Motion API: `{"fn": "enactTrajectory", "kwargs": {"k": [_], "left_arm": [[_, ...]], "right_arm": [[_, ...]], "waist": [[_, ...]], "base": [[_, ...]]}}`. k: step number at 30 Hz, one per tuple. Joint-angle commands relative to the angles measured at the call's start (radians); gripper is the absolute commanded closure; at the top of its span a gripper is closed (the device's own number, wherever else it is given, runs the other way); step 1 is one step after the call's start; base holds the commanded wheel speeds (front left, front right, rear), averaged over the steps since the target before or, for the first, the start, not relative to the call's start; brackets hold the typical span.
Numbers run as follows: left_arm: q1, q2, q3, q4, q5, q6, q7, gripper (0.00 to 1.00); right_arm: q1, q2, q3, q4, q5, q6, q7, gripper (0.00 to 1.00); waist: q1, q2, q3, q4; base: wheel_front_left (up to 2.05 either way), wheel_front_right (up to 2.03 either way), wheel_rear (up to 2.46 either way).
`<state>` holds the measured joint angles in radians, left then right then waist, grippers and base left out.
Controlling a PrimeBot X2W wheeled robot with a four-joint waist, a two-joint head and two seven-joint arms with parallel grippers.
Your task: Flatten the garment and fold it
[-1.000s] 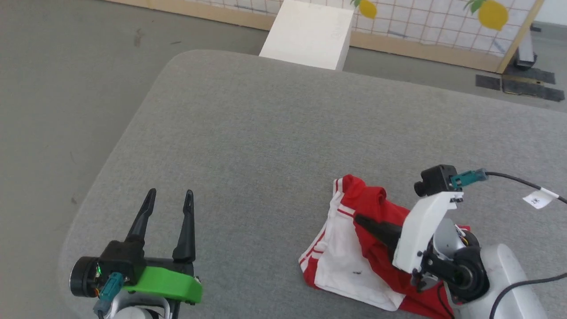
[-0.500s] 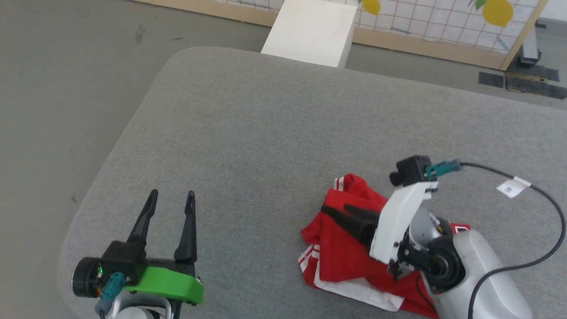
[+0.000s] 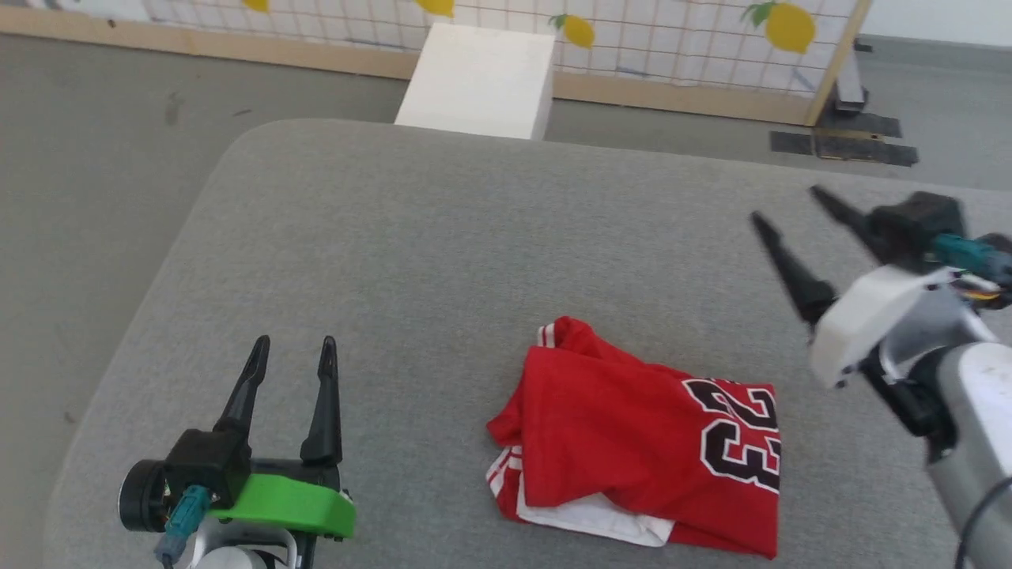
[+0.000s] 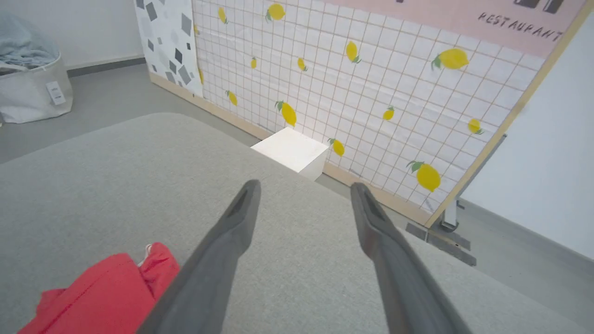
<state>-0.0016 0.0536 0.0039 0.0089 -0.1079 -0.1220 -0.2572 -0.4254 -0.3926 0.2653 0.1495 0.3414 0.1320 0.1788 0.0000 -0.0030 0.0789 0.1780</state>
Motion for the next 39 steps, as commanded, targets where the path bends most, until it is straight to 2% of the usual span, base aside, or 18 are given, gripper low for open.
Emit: {"fn": "enactTrajectory", "kwargs": {"k": [1, 4, 8, 11, 17, 23, 27, 32, 39], "left_arm": [[-0.006, -0.003, 0.004, -0.005, -0.010, -0.001, -0.005, 0.00], [-0.001, -0.003, 0.003, -0.005, -0.015, -0.002, -0.005, 0.00], [0.003, -0.003, 0.005, -0.003, -0.020, -0.002, -0.005, 0.00], [0.008, -0.003, 0.001, -0.002, -0.023, -0.003, -0.005, 0.00], [0.016, -0.003, -0.007, 0.007, -0.031, -0.005, -0.005, 0.00], [0.029, -0.003, -0.017, 0.031, -0.033, -0.007, -0.005, 0.00], [0.031, 0.005, -0.035, 0.056, -0.006, -0.008, -0.005, 0.00], [0.027, 0.005, -0.037, 0.051, 0.011, -0.008, -0.005, 0.00], [0.020, 0.004, -0.042, 0.042, 0.017, -0.008, -0.005, 0.00]], "right_arm": [[0.003, -0.010, -0.015, 0.002, -0.019, -0.001, -0.044, 0.00], [0.045, -0.040, -0.059, -0.004, -0.061, -0.001, -0.133, 0.00], [0.131, -0.031, -0.155, -0.040, -0.107, -0.001, -0.220, 0.00], [0.207, 0.011, -0.238, -0.076, -0.136, -0.001, -0.266, 0.00], [0.367, 0.151, -0.370, -0.176, -0.168, -0.001, -0.334, 0.00], [0.490, 0.253, -0.386, -0.208, -0.199, -0.001, -0.346, 0.00], [0.529, 0.287, -0.380, -0.213, -0.223, -0.001, -0.357, 0.00], [0.535, 0.308, -0.383, -0.220, -0.234, -0.001, -0.361, 0.00], [0.525, 0.303, -0.380, -0.222, -0.246, -0.001, -0.351, 0.00]], "waist": [[0.0000, 0.0030, -0.015, -0.037], [0.0000, 0.0030, -0.021, -0.062], [0.0000, 0.0030, -0.027, -0.086], [0.0000, 0.0030, -0.030, -0.098], [0.0000, 0.0030, -0.037, -0.115], [0.0000, 0.0030, -0.037, -0.122], [0.0000, 0.0030, -0.034, -0.123], [0.0000, 0.0030, -0.029, -0.121], [0.0000, 0.0030, -0.019, -0.112]], "base": [[0.00, 0.00, 0.00], [0.00, 0.00, 0.00], [0.00, 0.00, 0.00], [0.00, 0.00, 0.00], [0.00, 0.00, 0.00], [0.00, 0.00, 0.00], [0.00, 0.00, 0.00], [0.00, 0.00, 0.00], [0.00, 0.00, 0.00]]}}
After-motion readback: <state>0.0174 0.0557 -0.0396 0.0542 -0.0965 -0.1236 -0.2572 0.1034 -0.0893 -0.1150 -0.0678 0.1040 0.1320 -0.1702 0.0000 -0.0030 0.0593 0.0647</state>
